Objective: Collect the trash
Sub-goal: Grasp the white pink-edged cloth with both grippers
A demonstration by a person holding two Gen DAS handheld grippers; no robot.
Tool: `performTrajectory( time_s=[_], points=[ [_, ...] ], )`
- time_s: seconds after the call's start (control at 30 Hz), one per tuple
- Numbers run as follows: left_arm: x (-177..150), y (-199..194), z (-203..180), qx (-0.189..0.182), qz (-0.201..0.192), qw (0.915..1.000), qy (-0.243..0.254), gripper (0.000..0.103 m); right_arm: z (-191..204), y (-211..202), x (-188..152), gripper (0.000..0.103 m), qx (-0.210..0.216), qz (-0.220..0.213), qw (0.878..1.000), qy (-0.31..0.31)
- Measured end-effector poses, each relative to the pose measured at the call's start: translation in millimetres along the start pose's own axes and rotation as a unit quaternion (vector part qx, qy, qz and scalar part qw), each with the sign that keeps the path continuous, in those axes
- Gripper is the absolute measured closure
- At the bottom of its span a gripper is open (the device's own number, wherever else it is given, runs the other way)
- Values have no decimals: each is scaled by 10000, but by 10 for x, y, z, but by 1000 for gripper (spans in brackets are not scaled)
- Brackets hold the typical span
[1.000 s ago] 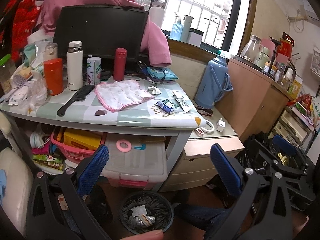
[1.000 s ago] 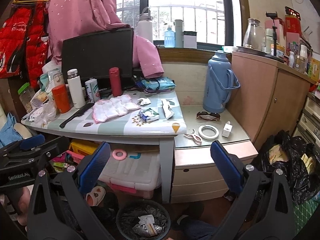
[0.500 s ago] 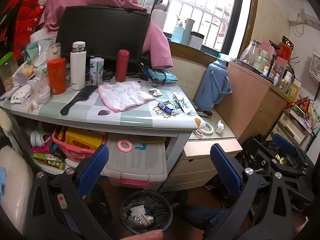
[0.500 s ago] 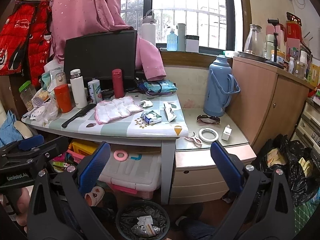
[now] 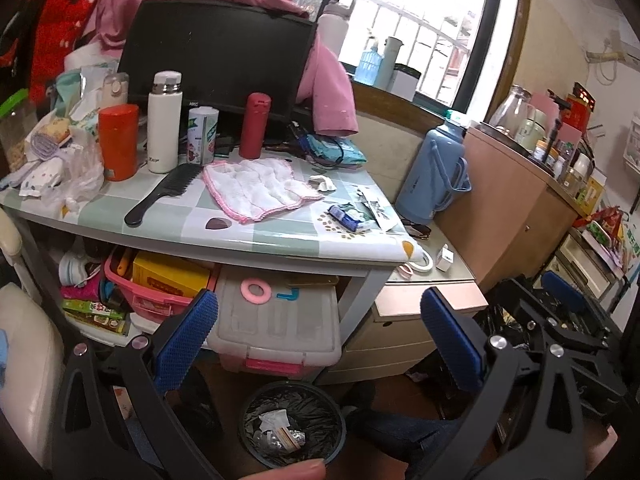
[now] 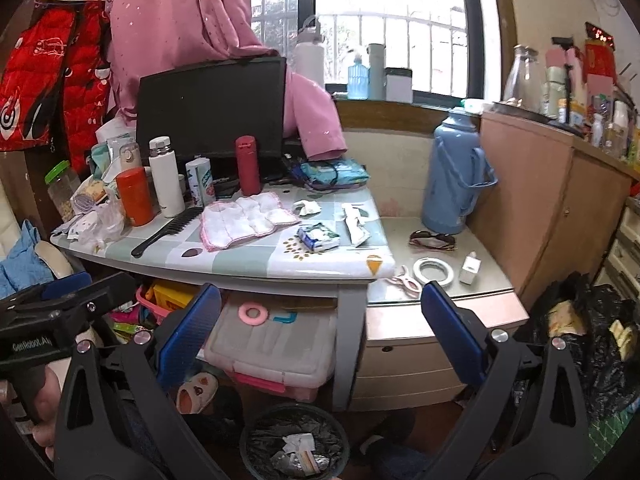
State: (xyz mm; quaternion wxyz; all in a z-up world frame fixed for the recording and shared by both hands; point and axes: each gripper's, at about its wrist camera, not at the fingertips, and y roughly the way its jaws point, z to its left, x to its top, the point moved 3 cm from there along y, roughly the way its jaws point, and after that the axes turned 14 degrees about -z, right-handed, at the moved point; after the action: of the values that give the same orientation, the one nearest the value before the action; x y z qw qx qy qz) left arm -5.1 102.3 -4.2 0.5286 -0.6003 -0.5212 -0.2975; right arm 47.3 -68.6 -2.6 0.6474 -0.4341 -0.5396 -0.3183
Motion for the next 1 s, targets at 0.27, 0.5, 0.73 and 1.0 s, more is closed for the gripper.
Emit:
performTrajectory(
  time_s=[0.27, 0.5, 0.73, 1.0],
  points=[
    [246, 686, 277, 278, 182, 9993, 144, 4, 104, 785, 102, 4, 491, 260, 9984, 104],
    [455, 1483, 562, 504, 378, 9978, 202, 5, 263, 1741, 270, 4, 799, 501, 9955, 112],
    [600, 2315, 984, 678, 640, 9956, 20, 5, 363, 2727, 289, 4, 1021, 950, 9902, 102],
    [703, 3162, 1299, 1075, 1008, 9870, 642, 5, 567, 3631, 92, 4, 1000, 1548, 9812, -569]
  ],
)
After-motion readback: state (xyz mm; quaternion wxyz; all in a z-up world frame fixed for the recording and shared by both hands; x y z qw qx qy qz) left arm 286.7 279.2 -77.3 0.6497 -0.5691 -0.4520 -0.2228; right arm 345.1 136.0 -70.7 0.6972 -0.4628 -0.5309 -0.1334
